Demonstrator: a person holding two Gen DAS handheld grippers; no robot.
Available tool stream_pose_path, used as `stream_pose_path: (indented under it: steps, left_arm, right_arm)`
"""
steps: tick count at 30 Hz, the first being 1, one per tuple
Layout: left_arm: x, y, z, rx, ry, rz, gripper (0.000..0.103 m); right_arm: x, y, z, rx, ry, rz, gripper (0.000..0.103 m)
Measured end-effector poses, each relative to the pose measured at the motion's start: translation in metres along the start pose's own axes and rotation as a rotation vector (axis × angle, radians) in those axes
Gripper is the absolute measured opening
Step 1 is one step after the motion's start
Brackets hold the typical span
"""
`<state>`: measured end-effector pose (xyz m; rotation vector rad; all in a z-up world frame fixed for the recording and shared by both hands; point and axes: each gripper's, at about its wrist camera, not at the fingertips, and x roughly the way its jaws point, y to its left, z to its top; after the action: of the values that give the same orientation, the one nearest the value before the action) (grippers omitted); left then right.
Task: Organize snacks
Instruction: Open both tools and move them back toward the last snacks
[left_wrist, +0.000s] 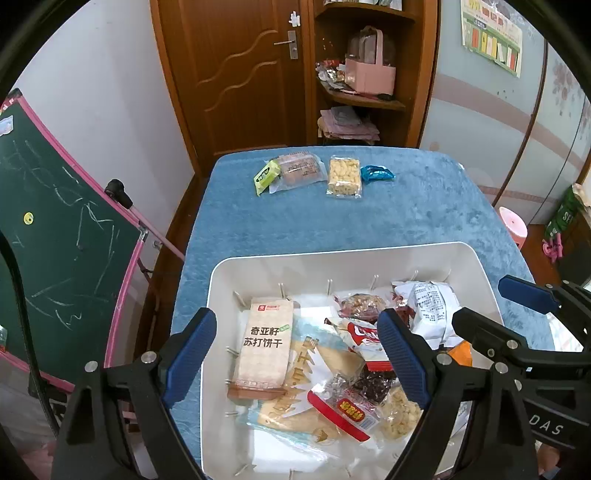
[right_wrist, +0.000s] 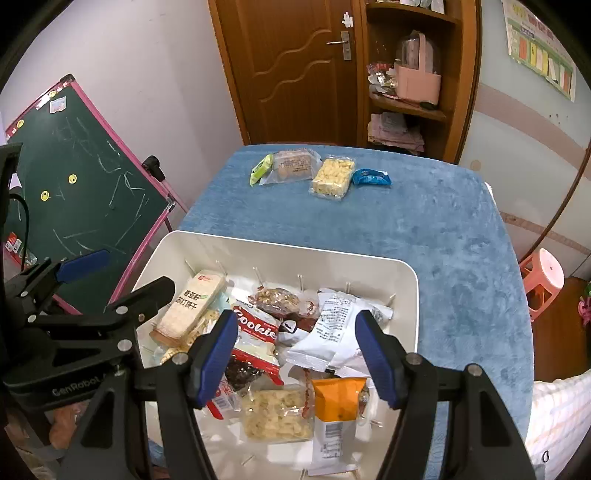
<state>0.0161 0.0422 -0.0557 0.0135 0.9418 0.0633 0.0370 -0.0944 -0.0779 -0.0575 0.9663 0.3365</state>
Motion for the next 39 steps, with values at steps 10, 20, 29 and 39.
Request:
stream_pose_path:
  steps: [10,20,29,39]
  left_arm:
    - [0.009,-0.007,0.003,0.021,0.021,0.005,0.088]
    - [0.010,-0.026,0.033,0.093,-0.013,0.028,0.088]
    - [-0.010,-0.048,0.118,0.154,-0.124,0.036,0.088]
    - [-0.013,-0.074,0.219,0.232,-0.206,0.110,0.088]
  right_arm:
    - [0.008,-0.011,-0.001,0.025,0.016,0.016,0.067]
    - [0.005,-0.041,0.022,0.066,-0.018,0.022,0.067]
    - [-0.027,-0.093,0.109,0.089,-0.112,0.007,0.066]
    - [-0.052,-0.142,0.219,0.087,-0.195,-0.079,0.066]
